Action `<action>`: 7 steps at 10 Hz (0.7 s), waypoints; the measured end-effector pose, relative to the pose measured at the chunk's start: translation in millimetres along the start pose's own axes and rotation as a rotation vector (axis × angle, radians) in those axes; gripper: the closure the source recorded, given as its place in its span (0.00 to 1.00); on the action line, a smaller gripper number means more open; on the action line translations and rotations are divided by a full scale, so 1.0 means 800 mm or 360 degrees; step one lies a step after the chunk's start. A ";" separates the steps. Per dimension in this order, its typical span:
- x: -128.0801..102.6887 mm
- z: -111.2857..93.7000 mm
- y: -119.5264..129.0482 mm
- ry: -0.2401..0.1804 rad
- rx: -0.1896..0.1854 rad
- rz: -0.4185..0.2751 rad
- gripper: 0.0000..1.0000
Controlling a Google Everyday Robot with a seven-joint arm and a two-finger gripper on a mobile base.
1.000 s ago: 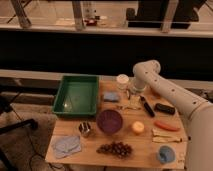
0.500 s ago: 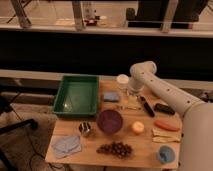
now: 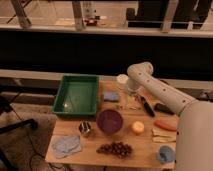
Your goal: Place sponge in tray
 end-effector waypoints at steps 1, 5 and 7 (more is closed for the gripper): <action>0.001 -0.005 -0.002 0.0004 0.0017 -0.0018 0.20; -0.055 -0.016 -0.028 -0.0011 0.0085 -0.0119 0.20; -0.068 -0.020 -0.041 -0.0020 0.0108 -0.0158 0.20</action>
